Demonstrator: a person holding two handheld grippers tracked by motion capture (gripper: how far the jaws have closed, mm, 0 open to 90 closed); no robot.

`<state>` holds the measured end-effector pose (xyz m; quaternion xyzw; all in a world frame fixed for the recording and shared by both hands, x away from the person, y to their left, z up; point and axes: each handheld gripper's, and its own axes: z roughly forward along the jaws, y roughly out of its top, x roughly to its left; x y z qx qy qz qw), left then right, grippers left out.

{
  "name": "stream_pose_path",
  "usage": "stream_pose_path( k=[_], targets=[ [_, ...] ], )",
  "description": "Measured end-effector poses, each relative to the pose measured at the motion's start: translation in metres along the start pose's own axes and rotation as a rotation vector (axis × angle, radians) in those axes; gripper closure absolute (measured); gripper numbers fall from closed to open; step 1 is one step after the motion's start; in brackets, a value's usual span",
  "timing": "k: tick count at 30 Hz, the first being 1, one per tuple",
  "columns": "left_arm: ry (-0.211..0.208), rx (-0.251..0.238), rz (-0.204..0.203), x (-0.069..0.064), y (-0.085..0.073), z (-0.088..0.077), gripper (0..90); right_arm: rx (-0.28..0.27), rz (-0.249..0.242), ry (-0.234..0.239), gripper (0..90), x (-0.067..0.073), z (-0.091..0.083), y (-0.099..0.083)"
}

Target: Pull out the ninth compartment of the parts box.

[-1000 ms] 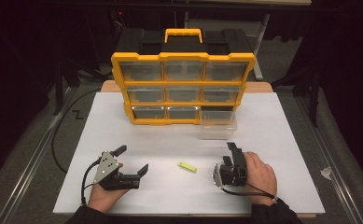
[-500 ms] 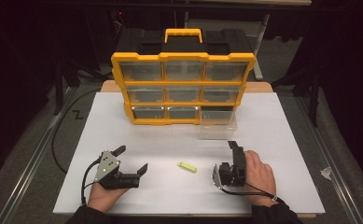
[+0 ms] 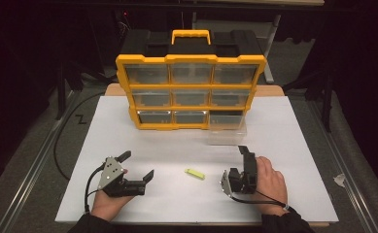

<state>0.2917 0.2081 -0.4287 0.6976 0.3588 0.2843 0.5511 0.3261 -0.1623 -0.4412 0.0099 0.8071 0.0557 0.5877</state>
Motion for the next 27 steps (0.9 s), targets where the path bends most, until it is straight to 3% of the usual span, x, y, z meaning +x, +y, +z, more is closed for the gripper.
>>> stream_pose_path(
  k=[3, 14, 27],
  targets=[
    [-0.002, -0.005, -0.001, 0.000, 0.001, 0.000, 0.2, -0.004, 0.036, 0.007, 0.9, -0.002, 0.000, -0.001],
    [-0.007, -0.002, 0.007, -0.001, 0.001, 0.001, 0.2, 0.001, 0.260, 0.096, 1.0, -0.010, -0.002, -0.009],
    [-0.002, 0.016, 0.004, 0.000, 0.000, 0.002, 0.2, 0.017, 0.488, 0.161, 1.0, -0.008, -0.005, -0.020]
  ],
)
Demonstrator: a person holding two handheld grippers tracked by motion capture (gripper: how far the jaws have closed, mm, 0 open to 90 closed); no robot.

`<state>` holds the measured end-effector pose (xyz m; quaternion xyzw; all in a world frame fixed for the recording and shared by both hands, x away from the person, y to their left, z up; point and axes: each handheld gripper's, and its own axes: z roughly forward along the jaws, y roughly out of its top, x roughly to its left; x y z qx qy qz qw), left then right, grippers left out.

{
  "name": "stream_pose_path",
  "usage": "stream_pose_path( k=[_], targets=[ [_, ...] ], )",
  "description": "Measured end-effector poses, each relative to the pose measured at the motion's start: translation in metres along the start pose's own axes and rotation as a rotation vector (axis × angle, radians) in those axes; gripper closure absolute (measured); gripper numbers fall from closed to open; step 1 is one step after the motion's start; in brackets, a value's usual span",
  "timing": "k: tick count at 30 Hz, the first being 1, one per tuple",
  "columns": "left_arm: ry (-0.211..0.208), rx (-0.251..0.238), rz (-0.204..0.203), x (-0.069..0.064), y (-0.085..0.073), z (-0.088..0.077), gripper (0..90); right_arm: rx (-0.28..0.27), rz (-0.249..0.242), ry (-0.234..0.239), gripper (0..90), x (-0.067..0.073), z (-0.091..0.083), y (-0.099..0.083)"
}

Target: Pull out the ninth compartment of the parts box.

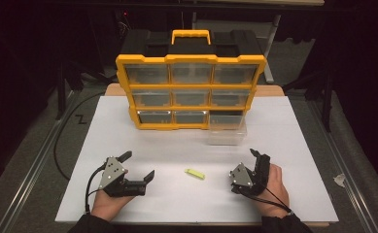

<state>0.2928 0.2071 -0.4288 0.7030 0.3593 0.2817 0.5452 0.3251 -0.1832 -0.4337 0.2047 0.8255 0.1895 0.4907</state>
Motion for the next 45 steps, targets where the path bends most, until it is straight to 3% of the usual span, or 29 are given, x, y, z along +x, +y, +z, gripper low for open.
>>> stream_pose_path(
  k=[6, 15, 21, 28, 32, 35, 38, 45],
  targets=[
    [0.004, 0.009, 0.001, 0.001, -0.001, 0.001, 0.2, -0.010, 0.088, 0.017, 1.0, -0.004, 0.003, -0.002],
    [-0.001, 0.008, 0.003, 0.000, -0.001, 0.002, 0.2, -0.041, 0.278, 0.091, 1.0, -0.013, 0.004, -0.007],
    [-0.003, 0.006, 0.001, 0.000, -0.001, 0.003, 0.2, -0.068, 0.430, 0.179, 1.1, -0.020, 0.004, -0.011],
    [-0.002, 0.008, 0.005, 0.000, -0.001, 0.004, 0.2, -0.096, 0.590, 0.234, 1.1, -0.025, 0.005, -0.016],
    [0.000, 0.012, 0.002, 0.002, -0.001, 0.005, 0.2, -0.088, 0.663, 0.267, 1.1, -0.026, 0.008, -0.019],
    [-0.002, 0.013, -0.005, 0.002, -0.002, 0.005, 0.2, -0.082, 0.738, 0.321, 1.1, -0.027, 0.010, -0.020],
    [0.004, 0.022, -0.010, 0.002, -0.002, 0.005, 0.2, -0.070, 0.759, 0.330, 1.0, -0.028, 0.011, -0.021],
    [0.006, 0.035, -0.011, 0.002, -0.002, 0.006, 0.2, -0.078, 0.743, 0.307, 1.0, -0.030, 0.008, -0.022]
  ],
)
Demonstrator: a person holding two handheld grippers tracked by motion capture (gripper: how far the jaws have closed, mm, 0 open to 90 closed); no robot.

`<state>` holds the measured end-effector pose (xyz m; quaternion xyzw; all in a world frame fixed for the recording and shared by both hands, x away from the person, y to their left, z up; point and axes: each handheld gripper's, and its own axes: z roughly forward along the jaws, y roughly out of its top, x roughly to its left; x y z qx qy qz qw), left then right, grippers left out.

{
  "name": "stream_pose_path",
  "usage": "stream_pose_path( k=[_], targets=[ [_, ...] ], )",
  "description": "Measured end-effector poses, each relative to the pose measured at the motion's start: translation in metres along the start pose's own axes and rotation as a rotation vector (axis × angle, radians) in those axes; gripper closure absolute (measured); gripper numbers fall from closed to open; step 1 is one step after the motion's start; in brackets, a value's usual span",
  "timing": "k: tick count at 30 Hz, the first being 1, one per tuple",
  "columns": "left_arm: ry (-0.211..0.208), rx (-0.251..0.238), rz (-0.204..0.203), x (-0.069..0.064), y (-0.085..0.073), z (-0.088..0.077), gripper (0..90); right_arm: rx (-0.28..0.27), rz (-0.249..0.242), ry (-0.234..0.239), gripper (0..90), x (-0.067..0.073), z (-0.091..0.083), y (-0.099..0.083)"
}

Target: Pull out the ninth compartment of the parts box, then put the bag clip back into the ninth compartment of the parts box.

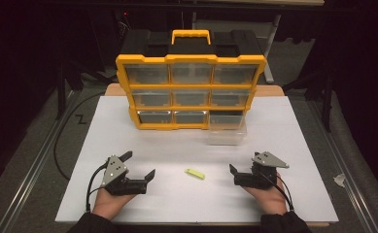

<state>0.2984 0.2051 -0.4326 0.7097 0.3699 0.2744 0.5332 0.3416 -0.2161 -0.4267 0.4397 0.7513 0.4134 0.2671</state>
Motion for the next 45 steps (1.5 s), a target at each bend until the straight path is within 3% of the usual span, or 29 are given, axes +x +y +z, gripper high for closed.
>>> stream_pose_path(
  k=[25, 45],
  targets=[
    [-0.022, -0.021, 0.003, -0.003, 0.000, -0.004, 0.2, 0.094, -0.071, 0.000, 1.0, 0.003, 0.005, 0.001],
    [-0.023, -0.026, 0.002, -0.003, 0.001, -0.004, 0.2, 0.186, -0.056, 0.052, 1.0, 0.004, 0.010, -0.003]
  ],
)
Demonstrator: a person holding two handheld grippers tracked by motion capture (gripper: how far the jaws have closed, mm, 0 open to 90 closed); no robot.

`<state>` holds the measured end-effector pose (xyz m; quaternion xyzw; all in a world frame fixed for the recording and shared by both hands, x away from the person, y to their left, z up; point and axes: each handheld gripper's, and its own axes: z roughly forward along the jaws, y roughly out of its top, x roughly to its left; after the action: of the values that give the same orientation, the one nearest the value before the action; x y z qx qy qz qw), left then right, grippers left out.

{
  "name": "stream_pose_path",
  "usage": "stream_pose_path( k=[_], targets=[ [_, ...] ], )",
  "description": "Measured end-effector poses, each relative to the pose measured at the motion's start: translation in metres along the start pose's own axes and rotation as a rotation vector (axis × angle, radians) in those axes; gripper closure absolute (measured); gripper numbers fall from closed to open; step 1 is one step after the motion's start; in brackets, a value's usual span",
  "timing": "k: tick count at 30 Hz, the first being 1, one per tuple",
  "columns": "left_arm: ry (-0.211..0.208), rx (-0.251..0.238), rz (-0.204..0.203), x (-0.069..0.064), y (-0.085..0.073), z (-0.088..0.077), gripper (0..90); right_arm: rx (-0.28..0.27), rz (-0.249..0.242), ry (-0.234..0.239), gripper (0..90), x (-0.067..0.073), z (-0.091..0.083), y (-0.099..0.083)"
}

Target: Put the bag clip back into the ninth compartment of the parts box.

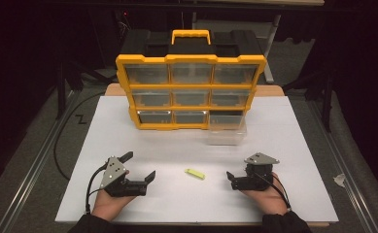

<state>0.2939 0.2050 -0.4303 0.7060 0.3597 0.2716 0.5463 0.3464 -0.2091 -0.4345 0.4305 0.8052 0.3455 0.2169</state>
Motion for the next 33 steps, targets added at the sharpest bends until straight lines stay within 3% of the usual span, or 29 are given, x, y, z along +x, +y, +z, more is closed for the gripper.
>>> stream_pose_path(
  k=[6, 19, 33],
  targets=[
    [0.000, 0.000, 0.000, 0.000, 0.000, 0.000, 0.2, 0.013, -0.011, 0.012, 1.0, 0.001, 0.001, 0.000],
    [-0.001, -0.005, 0.000, 0.000, 0.000, -0.001, 0.2, 0.027, -0.077, 0.104, 1.0, 0.011, 0.005, 0.002],
    [-0.003, -0.008, 0.002, 0.001, 0.001, -0.002, 0.2, 0.022, -0.121, 0.158, 1.1, 0.023, 0.008, 0.004]
  ],
)
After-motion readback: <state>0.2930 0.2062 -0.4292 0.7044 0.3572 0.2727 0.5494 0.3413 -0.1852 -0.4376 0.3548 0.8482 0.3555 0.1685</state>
